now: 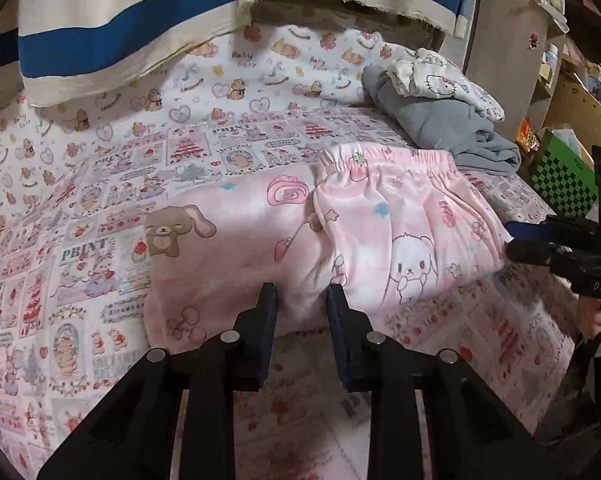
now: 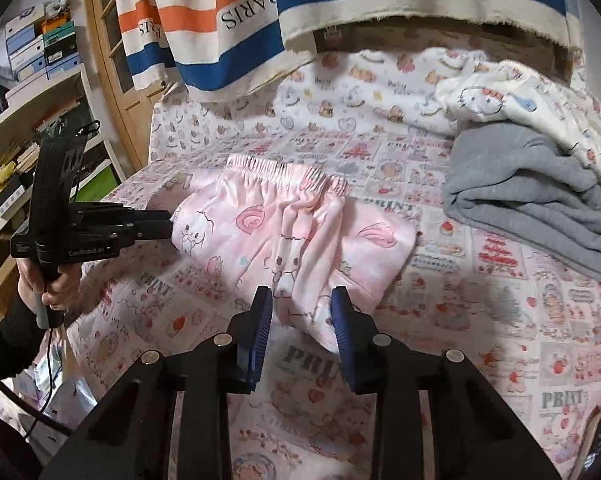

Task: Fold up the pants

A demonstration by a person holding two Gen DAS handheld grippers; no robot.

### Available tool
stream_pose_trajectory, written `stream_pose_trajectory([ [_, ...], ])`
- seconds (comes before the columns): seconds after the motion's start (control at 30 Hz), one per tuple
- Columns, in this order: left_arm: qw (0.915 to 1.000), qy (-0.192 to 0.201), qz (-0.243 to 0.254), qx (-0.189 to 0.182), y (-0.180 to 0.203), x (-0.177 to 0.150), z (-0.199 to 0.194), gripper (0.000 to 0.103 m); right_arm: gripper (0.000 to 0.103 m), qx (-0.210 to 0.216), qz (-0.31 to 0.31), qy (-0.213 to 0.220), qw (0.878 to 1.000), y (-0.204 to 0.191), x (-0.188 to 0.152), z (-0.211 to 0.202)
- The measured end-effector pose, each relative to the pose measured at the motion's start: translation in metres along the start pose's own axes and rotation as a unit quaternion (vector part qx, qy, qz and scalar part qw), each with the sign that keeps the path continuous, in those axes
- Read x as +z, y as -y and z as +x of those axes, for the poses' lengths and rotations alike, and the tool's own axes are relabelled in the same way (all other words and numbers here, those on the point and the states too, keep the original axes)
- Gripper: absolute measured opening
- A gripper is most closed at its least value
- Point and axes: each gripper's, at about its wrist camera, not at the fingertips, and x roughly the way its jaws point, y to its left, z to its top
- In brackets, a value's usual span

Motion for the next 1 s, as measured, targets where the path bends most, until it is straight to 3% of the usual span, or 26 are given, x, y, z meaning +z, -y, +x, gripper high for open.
stream_pose_trajectory([
  [0.03, 1.0, 0.001, 0.002, 0.0, 0.001, 0.0, 0.001, 0.018, 0.033, -0.007, 0.001, -0.005, 1.0, 0.0, 0.001, 0.005],
  [0.07, 1.0, 0.002, 0.004, -0.001, 0.001, 0.001, 0.0, 0.002, 0.03, -0.012, 0.004, -0.008, 1.0, 0.0, 0.001, 0.009],
  [0.1, 1.0, 0.004, 0.006, -0.004, 0.001, 0.001, -0.003, 0.002, 0.024, -0.012, 0.006, -0.01, 1.0, -0.001, 0.001, 0.011],
  [0.13, 0.9999, 0.012, 0.004, -0.001, 0.001, 0.002, -0.007, 0.002, 0.011, -0.012, 0.007, -0.012, 1.0, -0.001, 0.001, 0.013],
  [0.23, 0.9986, 0.043, 0.011, 0.026, -0.002, 0.004, -0.025, 0.002, 0.007, -0.029, 0.005, 0.008, 1.0, -0.004, 0.002, 0.005],
  [0.4, 0.9962, 0.065, 0.005, 0.057, -0.021, 0.008, -0.048, 0.001, 0.003, -0.066, 0.014, 0.066, 0.996, -0.002, 0.009, -0.03],
  [0.47, 0.993, 0.064, 0.011, 0.098, -0.028, 0.004, -0.045, 0.001, 0.0, -0.11, 0.012, 0.065, 0.992, 0.002, 0.011, -0.031],
  [0.5, 0.9934, 0.054, 0.008, 0.101, -0.032, 0.001, -0.04, 0.001, 0.0, -0.115, 0.014, 0.058, 0.992, 0.006, 0.01, -0.028],
  [0.6, 0.9963, 0.029, 0.007, 0.08, -0.038, -0.011, -0.028, 0.001, 0.0, -0.094, 0.027, 0.017, 0.995, 0.015, 0.0, -0.01],
  [0.7, 0.9947, 0.046, 0.029, 0.088, -0.029, -0.015, -0.032, 0.003, 0.0, -0.088, 0.014, 0.041, 0.995, 0.006, -0.003, -0.018],
  [0.73, 0.9945, 0.05, 0.03, 0.087, -0.027, -0.015, -0.034, 0.006, 0.0, -0.082, 0.011, 0.054, 0.995, 0.003, -0.002, -0.023],
  [0.77, 0.9946, 0.054, 0.028, 0.084, -0.026, -0.013, -0.036, 0.018, 0.0, -0.075, 0.008, 0.063, 0.995, 0.0, 0.001, -0.027],
  [0.8, 0.9945, 0.058, 0.026, 0.083, -0.026, -0.011, -0.038, 0.028, 0.002, -0.068, 0.008, 0.071, 0.995, -0.004, 0.005, -0.03],
  [0.83, 0.9939, 0.065, 0.024, 0.086, -0.025, -0.009, -0.042, 0.048, 0.011, -0.063, 0.01, 0.074, 0.995, -0.005, 0.007, -0.031],
  [0.87, 0.9926, 0.075, 0.022, 0.092, -0.025, -0.007, -0.046, 0.058, 0.032, -0.06, 0.014, 0.077, 0.995, -0.006, 0.01, -0.033],
  [0.9, 0.9913, 0.085, 0.019, 0.098, -0.026, -0.006, -0.05, 0.06, 0.046, -0.058, 0.024, 0.079, 0.995, -0.006, 0.012, -0.034],
  [0.93, 0.9908, 0.09, 0.016, 0.1, -0.027, -0.005, -0.053, 0.064, 0.065, -0.057, 0.034, 0.085, 0.994, -0.005, 0.013, -0.034],
  [1.0, 0.9912, 0.093, -0.002, 0.094, -0.035, -0.004, -0.057, 0.076, 0.068, -0.053, 0.053, 0.078, 0.994, -0.001, 0.013, -0.031],
])
